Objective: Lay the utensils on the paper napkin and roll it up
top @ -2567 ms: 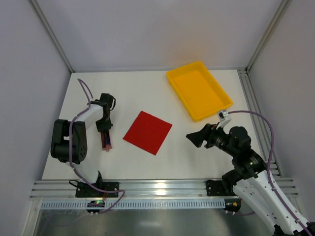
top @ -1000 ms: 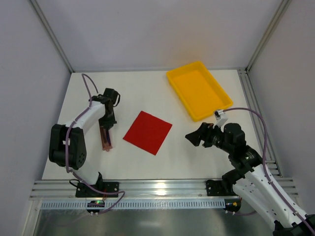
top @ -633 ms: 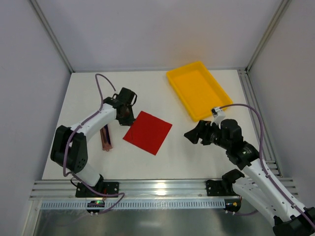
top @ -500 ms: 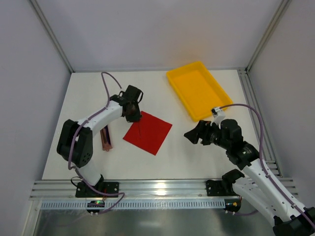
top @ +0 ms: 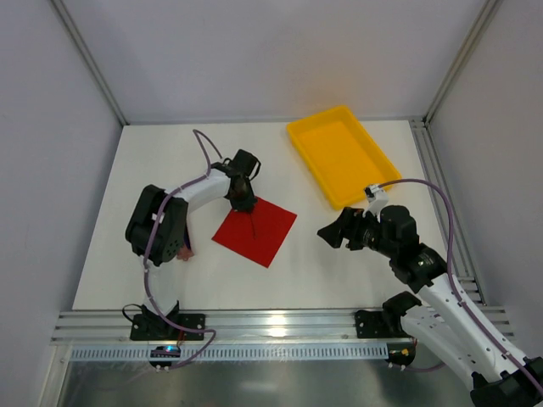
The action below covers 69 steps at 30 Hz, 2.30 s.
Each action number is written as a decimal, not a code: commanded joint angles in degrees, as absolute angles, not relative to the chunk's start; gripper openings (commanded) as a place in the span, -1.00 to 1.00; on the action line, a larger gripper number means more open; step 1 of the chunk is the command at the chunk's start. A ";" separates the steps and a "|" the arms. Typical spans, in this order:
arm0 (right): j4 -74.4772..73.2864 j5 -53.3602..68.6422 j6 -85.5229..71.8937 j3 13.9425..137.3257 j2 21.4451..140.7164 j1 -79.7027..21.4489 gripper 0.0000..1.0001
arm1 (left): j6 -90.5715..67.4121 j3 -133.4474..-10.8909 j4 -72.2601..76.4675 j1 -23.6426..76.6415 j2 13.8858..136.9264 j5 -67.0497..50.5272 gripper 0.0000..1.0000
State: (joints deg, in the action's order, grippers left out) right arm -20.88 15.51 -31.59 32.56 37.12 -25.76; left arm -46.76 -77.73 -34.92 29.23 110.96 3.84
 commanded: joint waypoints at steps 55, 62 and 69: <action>-20.92 14.50 -30.50 33.75 33.93 -25.93 0.59 | -40.17 -88.51 -48.68 30.86 97.66 17.22 -0.39; -20.65 15.47 -30.59 33.40 33.49 -25.93 0.60 | -35.86 -80.17 -50.71 19.88 90.19 16.00 -0.39; -20.13 16.08 -30.59 33.22 33.31 -25.93 0.59 | -32.61 -69.09 -48.96 10.38 87.36 14.94 -0.39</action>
